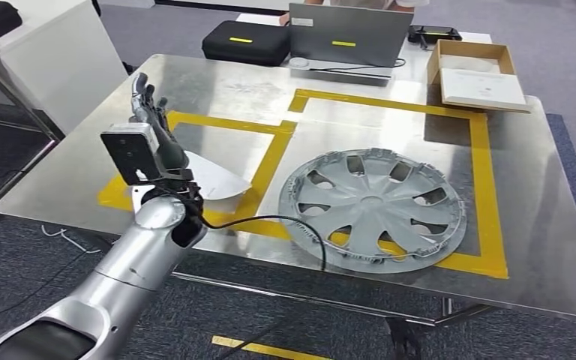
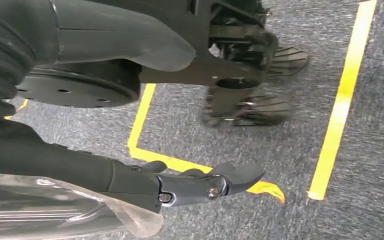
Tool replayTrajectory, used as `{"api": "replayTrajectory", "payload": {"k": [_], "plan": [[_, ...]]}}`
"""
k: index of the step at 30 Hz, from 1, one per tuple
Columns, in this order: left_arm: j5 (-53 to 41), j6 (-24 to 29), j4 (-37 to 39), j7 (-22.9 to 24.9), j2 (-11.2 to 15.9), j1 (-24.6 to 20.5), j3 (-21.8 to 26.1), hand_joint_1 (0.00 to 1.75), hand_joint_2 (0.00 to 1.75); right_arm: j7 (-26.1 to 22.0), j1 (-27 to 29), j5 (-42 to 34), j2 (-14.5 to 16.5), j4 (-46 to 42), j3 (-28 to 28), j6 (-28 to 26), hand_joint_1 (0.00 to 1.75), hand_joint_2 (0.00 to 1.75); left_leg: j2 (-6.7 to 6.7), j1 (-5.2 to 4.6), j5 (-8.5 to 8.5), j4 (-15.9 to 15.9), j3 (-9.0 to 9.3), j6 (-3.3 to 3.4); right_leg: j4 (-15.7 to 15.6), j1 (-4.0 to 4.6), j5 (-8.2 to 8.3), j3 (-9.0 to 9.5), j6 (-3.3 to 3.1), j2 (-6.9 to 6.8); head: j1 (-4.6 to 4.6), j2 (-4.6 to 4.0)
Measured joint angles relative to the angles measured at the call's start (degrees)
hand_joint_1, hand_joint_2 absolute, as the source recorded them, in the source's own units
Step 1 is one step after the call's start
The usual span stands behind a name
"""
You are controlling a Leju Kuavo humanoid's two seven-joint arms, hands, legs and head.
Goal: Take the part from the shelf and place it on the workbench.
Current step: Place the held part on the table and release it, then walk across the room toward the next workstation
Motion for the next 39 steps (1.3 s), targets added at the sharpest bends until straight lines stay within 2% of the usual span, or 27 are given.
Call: {"api": "replayTrajectory", "payload": {"k": [1, 2, 3, 5, 6, 7, 9, 11, 12, 13, 16, 17, 18, 19, 21, 22, 23, 26, 28, 29, 31, 32, 33, 34, 36, 37, 39], "plan": [[0.0, 0.0, 0.1, 0.0, -0.1, 0.0, -0.4, 0.0, 0.0, 0.0, -0.1, 0.0, 0.0, 0.0, -0.1, 0.0, 0.0, 1.75, 0.0, -0.02, 0.34, 0.0, -0.5, -0.02, 3.4, -0.04, -1.65, -1.11, 0.18, -0.01, 0.0, 0.0], [0.1, 0.0, 0.1, 0.0, -0.1, 0.0, -0.6, 0.0, 0.0, -0.1, -0.1, -0.1, 0.0, -0.1, -0.3, 0.0, 0.0, 1.75, 0.03, -0.02, 0.7, 0.0, -0.99, -0.1, 5.3, -0.08, -2.28, -1.44, 0.33, -0.02, -0.02, 0.0], [0.1, 0.0, 0.2, 0.0, -0.1, 0.0, -0.9, 0.0, 0.0, -0.1, -0.1, -0.1, 0.0, -0.1, -0.4, 0.0, 0.0, 1.75, 0.06, 0.0, 1.07, 0.1, -1.46, -0.21, 4.9, -0.14, -1.79, -0.69, 0.44, -0.04, -0.02, 0.0], [0.2, 0.0, 0.3, 0.0, -0.2, -0.1, -1.3, 0.0, 0.0, -0.1, -0.1, -0.1, 0.0, -0.2, -0.5, 0.0, 0.0, 1.75, 0.07, 0.07, 1.75, 0.2, -2.23, -0.58, -1.8, -0.34, 1.33, 3.93, 0.57, -0.08, -0.01, 0.0], [0.3, 0.0, 0.3, 0.0, -0.2, -0.2, -1.5, 0.0, 0.0, -0.1, -0.2, -0.1, 0.0, -0.2, -0.6, 0.0, 0.0, 1.75, 0.05, 0.01, 2.08, 0.3, -2.61, -0.86, -6.1, -0.37, 2.43, 6.81, 0.58, -0.07, 0.02, 0.0], [0.3, 0.0, 0.3, 0.0, -0.3, -0.2, -1.5, 0.0, 0.0, -0.1, -0.3, -0.1, 0.0, -0.2, -0.6, 0.0, 0.0, 1.75, 0.03, -0.06, 2.44, 0.4, -2.9, -1.18, -9.3, -0.36, 3.12, 8.79, 0.44, 0.01, -0.02, 0.0], [0.4, 0.0, 0.3, -0.1, -0.4, -0.4, -1.7, 0.0, 0.0, -0.1, -0.5, -0.1, 0.0, -0.3, -0.8, 0.1, 0.0, 1.75, -0.01, -0.21, 3.14, 0.4, -3.25, -1.82, -11.8, -0.22, 3.16, 9.82, 0.01, 0.19, -0.05, 0.0], [0.6, 0.3, 0.4, -0.3, -0.6, -0.5, -2.0, 0.0, 0.0, -0.1, -0.4, -0.2, 0.1, -0.4, -1.0, 0.1, 0.0, 1.75, -0.01, -0.12, 3.34, 0.4, -3.44, -2.4, -11.8, -0.27, 3.57, 9.08, -0.81, 0.17, -0.09, 0.0], [0.8, 0.5, 0.5, -0.5, -0.6, -0.5, -2.2, 0.0, 0.0, -0.1, -0.4, -0.3, 0.1, -0.4, -1.1, 0.1, 0.0, 1.75, -0.01, -0.05, 2.42, 1.0, -3.74, -2.7, -11.8, -0.32, 3.91, 9.0, -1.34, 0.09, -0.16, 0.0], [1.0, 0.6, 0.5, -0.7, -0.7, -0.5, -2.5, 0.0, 0.0, -0.2, -0.4, -0.3, 0.2, -0.4, -1.1, 0.1, 0.0, 1.75, -0.01, 0.01, 0.64, 2.8, -4.35, -3.01, -11.8, -0.4, 4.36, 8.84, -1.8, 0.0, -0.21, -0.01], [1.8, 0.1, 0.7, -0.9, -0.6, -0.5, -3.4, 0.0, 0.0, -0.2, -0.3, -0.5, 0.2, -0.4, -1.4, -0.2, 0.0, 1.75, 0.0, 0.06, -6.29, 13.5, -7.35, -3.63, -11.7, -0.37, 5.46, 7.85, -2.29, -0.12, -0.27, 0.0], [2.1, -0.2, 0.8, -0.9, -0.5, -0.5, -3.6, 0.0, 0.0, -0.3, -0.3, -0.5, 0.2, -0.4, -1.4, -0.4, 0.0, 1.75, 0.0, 0.06, -7.19, 16.1, -7.76, -3.66, -11.7, -0.31, 5.71, 7.5, -2.29, -0.15, -0.27, 0.0], [2.2, -0.4, 0.8, -0.9, -0.4, -0.4, -3.8, 0.0, 0.0, -0.3, -0.2, -0.6, 0.3, -0.4, -1.4, -0.6, 0.0, 1.75, 0.0, 0.05, -7.02, 16.7, -7.27, -3.56, -11.7, -0.25, 5.91, 7.22, -2.28, -0.17, -0.27, 0.0], [2.4, -0.5, 0.9, -0.9, -0.3, -0.4, -4.1, 0.0, 0.0, -0.4, -0.2, -0.6, 0.4, -0.4, -1.4, -0.8, 0.0, 1.75, 0.0, 0.02, -5.87, 14.8, -5.67, -3.32, -11.6, -0.17, 6.06, 7.03, -2.26, -0.16, -0.27, 0.0], [2.4, -0.7, 0.9, -0.9, -0.2, -0.5, -4.4, 0.0, 0.0, -0.4, -0.2, -0.6, 0.6, -0.4, -1.4, -0.9, 0.0, 1.75, -0.02, -0.19, -3.11, 7.2, -0.78, -2.45, -11.6, 0.02, 6.22, 6.83, -2.16, -0.15, -0.24, 0.0], [2.5, -0.7, 0.9, -0.9, -0.2, -0.6, -4.5, 0.0, 0.0, -0.5, -0.2, -0.6, 0.7, -0.5, -1.4, -0.9, 0.0, 1.75, -0.02, -0.35, -2.39, 3.7, 1.2, -2.04, -11.6, 0.09, 6.31, 6.71, -2.01, -0.15, -0.22, 0.0], [2.5, -0.8, 0.9, -0.9, -0.2, -0.7, -4.5, 0.0, 0.0, -0.5, -0.3, -0.6, 0.8, -0.5, -1.4, -0.9, 0.0, 1.75, -0.02, -0.52, -2.23, 1.5, 2.31, -1.73, -11.6, 0.1, 6.44, 6.55, -1.78, -0.16, -0.21, 0.0], [2.8, -1.1, 0.9, -0.9, -0.1, -0.8, -4.7, 0.0, 0.0, -0.5, -0.3, -0.6, 0.9, -0.6, -1.5, -0.9, 0.0, 1.75, 0.04, -0.6, -2.24, -0.2, 2.65, -1.18, -11.7, 0.01, 6.66, 6.1, -0.88, -0.19, -0.24, -0.01], [2.9, -1.1, 0.9, -0.9, -0.2, -0.9, -4.9, 0.0, 0.0, -0.6, -0.3, -0.6, 0.9, -0.6, -1.5, -0.9, 0.0, 1.75, 0.14, -0.31, -1.8, -0.8, 2.64, -0.56, -9.7, -0.01, 5.16, 4.88, -0.35, -0.15, -0.08, -0.02], [3.0, -1.1, 0.9, -0.9, -0.2, -1.0, -4.9, 0.0, 0.0, -0.6, -0.3, -0.6, 0.9, -0.6, -1.5, -0.9, 0.0, 1.75, 0.19, -0.19, -1.61, -1.0, 2.58, -0.31, -7.0, -0.07, 3.59, 3.47, -0.13, -0.12, 0.0, -0.02], [3.0, -1.1, 0.9, -0.9, -0.2, -1.0, -5.2, 0.0, 0.0, -0.6, -0.2, -0.6, 0.9, -0.6, -1.5, -0.9, 0.0, 1.75, 0.19, -0.21, -1.46, -1.0, 2.25, -0.11, 1.0, -0.13, 0.21, -0.32, 0.26, -0.11, 0.15, -0.01], [3.0, -1.1, 0.9, -0.9, -0.2, -0.9, -5.3, 0.0, 0.0, -0.6, -0.1, -0.6, 0.9, -0.6, -1.5, -0.9, 0.0, 1.75, 0.19, -0.22, -1.4, -1.0, 2.15, -0.08, 4.0, -0.16, -0.54, -1.78, 0.42, -0.11, 0.15, -0.01], [3.0, -1.1, 0.9, -0.9, -0.1, -0.8, -5.4, 0.0, 0.0, -0.6, 0.0, -0.6, 0.9, -0.6, -1.5, -0.9, 0.0, 1.75, 0.18, -0.22, -1.35, -1.0, 2.08, -0.08, 5.0, -0.18, -0.23, -2.32, 0.54, -0.12, 0.16, -0.01], [3.0, -1.1, 0.9, -0.9, -0.1, -0.7, -5.4, 0.0, 0.0, -0.6, 0.0, -0.6, 0.9, -0.6, -1.5, -0.9, 0.0, 1.75, 0.17, -0.2, -1.32, -0.9, 2.07, -0.11, 3.4, -0.23, 1.26, -1.6, 0.6, -0.12, 0.15, -0.02], [3.0, -1.1, 0.9, -0.9, -0.1, -0.7, -5.5, 0.0, 0.0, -0.6, 0.0, -0.6, 0.9, -0.6, -1.5, -0.9, 0.0, 1.75, 0.15, -0.15, -1.32, -0.7, 2.09, -0.18, -2.1, -0.36, 4.69, 1.09, 0.65, -0.14, 0.15, -0.01], [3.0, -1.1, 0.9, -0.9, -0.2, -0.7, -5.5, 0.0, 0.0, -0.6, -0.1, -0.6, 0.9, -0.6, -1.5, -0.9, 0.0, 1.75, 0.15, -0.13, -1.33, -0.7, 2.09, -0.19, -4.0, -0.4, 5.71, 2.04, 0.65, -0.15, 0.15, -0.01], [3.0, -1.1, 0.9, -0.9, -0.2, -0.7, -5.5, 0.0, 0.0, -0.6, -0.1, -0.6, 0.9, -0.6, -1.5, -0.9, 0.0, 1.75, 0.15, -0.12, -1.34, -0.7, 2.09, -0.2, -4.7, -0.42, 6.01, 2.35, 0.65, -0.15, 0.15, 0.0]]}}
